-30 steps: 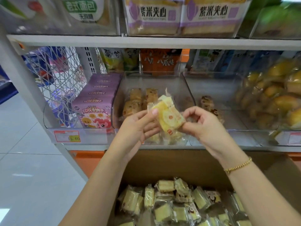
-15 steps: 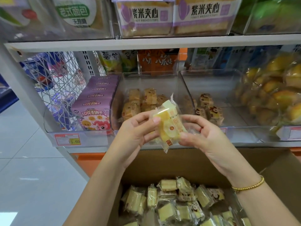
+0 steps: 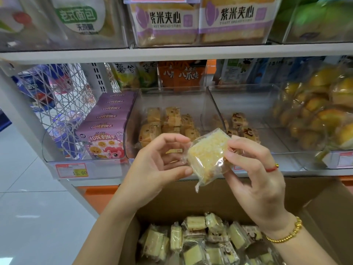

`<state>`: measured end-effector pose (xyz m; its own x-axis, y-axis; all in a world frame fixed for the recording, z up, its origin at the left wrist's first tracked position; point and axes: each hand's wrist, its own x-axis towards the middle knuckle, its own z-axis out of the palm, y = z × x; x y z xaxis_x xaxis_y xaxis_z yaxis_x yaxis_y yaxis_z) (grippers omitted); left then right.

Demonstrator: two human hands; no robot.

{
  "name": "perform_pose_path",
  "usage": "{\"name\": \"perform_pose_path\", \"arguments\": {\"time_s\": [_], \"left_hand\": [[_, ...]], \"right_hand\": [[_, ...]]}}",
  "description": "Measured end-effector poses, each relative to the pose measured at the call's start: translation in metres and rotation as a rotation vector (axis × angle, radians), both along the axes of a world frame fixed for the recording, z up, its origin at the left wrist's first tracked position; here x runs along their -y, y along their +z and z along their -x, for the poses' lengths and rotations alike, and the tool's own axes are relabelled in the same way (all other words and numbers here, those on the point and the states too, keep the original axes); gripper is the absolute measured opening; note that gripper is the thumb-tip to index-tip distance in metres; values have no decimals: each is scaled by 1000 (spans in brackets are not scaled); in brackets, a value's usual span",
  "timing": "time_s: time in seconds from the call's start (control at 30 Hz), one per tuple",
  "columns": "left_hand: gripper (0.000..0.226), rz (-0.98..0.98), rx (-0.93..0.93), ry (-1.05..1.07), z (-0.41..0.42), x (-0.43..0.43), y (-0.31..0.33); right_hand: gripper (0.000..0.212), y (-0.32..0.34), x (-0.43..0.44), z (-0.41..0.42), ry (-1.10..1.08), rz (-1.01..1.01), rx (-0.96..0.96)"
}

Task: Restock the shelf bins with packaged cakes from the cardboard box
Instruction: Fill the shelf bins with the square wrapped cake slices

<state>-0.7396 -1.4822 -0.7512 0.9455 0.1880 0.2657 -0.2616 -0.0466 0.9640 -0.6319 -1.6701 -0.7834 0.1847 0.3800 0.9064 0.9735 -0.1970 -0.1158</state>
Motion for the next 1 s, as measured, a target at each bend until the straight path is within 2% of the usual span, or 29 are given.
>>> {"name": "perform_pose_path", "arguments": {"time_s": [0.07,0.13,0.17,0.23,0.3,0.33,0.37,0.47,0.53,0.6,0.63,0.7,0.8,0.87,0.93,1.0], "left_hand": [[44,6,3,40,-2,-1,0],[39,-11,-19,123,-6,-5,-1],[37,-79,-47,185,-8,-8,-3],[32,-373,-155,360,-14,-16,-10],[29,-666,-268,501,-16,-20,-20],[29,-729,-300,520,-16,-22,-25],[27,-755,-318,507,-15,-23,-30],[14,-771,-327,448,-14,-28,-37],[11,-744,-330,464,-15,-30,-37],[11,-730,-335,481,-15,-28,-39],[11,-732,-337,482,-16,-27,-40],[12,-732,-335,477,-15,-26,-41],[12,-708,-334,459,-15,-27,-40],[11,-697,-336,451,-15,-29,-40],[11,-696,-336,446,-14,-31,-41],[11,-699,-330,442,-14,-33,-42]], "right_hand": [[43,4,-5,0,19,42,-78],[46,12,-15,0,23,69,-325],[46,18,-22,-1,24,64,-503],[45,31,-37,-8,96,-15,-967],[46,40,-50,-20,326,-188,-1503],[46,43,-54,-24,414,-242,-1648],[46,44,-58,-27,446,-256,-1699],[39,44,-68,-34,509,-328,-1764],[29,46,-73,-44,550,-399,-1839],[21,50,-81,-58,505,-376,-1864],[21,52,-88,-64,445,-317,-1835],[35,54,-110,-83,211,-113,-1729],[55,47,-145,-116,-248,280,-1360],[67,45,-161,-128,-386,421,-1162],[71,40,-173,-139,-455,444,-1161],[66,35,-179,-149,-463,434,-1242]]}}
